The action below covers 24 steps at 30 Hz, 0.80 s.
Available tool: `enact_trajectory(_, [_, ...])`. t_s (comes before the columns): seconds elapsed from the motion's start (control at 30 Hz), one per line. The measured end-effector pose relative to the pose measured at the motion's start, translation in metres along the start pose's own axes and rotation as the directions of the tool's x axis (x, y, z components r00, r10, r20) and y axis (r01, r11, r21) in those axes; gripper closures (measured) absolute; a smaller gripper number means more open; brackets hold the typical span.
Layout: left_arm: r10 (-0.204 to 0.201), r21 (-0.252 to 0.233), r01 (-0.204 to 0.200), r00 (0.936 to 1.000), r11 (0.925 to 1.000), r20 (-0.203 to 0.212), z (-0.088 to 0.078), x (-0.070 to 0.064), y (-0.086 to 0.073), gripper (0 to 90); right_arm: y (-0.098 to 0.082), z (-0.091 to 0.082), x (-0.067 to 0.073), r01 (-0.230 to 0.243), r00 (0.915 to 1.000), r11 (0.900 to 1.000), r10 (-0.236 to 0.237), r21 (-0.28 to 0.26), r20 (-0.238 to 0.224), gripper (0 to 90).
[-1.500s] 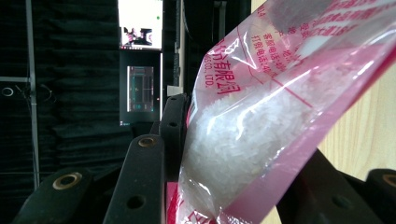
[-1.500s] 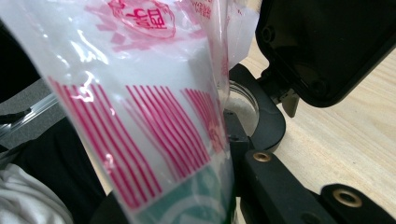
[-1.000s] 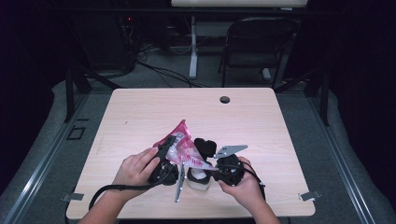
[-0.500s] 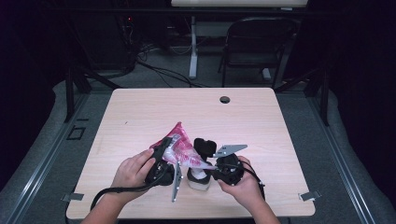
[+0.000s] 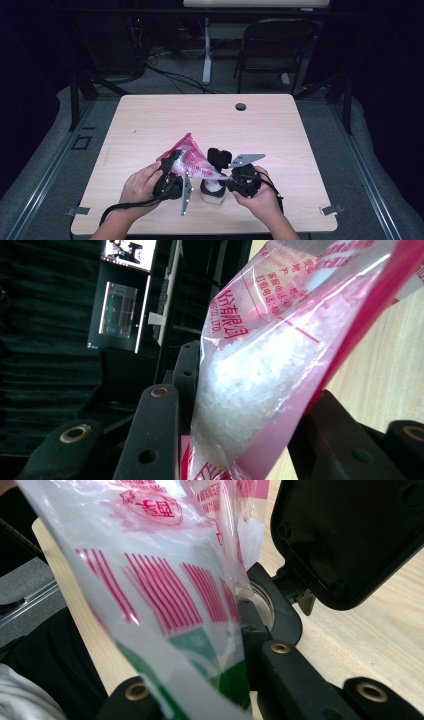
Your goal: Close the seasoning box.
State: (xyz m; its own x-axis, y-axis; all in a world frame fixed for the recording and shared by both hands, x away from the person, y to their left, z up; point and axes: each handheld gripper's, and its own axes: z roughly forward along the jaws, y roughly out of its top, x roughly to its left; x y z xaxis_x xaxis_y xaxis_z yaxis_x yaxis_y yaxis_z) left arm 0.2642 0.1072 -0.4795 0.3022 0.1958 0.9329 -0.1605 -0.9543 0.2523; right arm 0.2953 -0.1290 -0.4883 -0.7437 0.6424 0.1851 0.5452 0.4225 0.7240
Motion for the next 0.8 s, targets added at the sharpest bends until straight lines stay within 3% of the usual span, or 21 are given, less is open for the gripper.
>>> enact_trajectory(0.33, [-0.089, 0.005, 0.089, 0.9955, 0.9960, 0.033, 0.001, -0.005, -0.009, 67.9, 0.002, 0.000, 0.001, 0.007, 1.0000, 1.000, -0.007, -0.001, 0.000, 90.0])
enact_trajectory(0.5, [-0.110, 0.008, 0.110, 0.9931, 0.9940, 0.041, 0.001, -0.007, -0.012, 68.0, 0.002, 0.001, 0.002, 0.003, 1.0000, 1.000, -0.003, -0.006, 0.001, 90.0])
enact_trajectory(0.8, [-0.182, 0.006, 0.182, 0.9807, 0.9833, 0.071, 0.003, -0.013, -0.018, 68.0, 0.003, 0.000, 0.002, 0.003, 1.0000, 1.000, -0.003, -0.011, 0.000, 90.0])
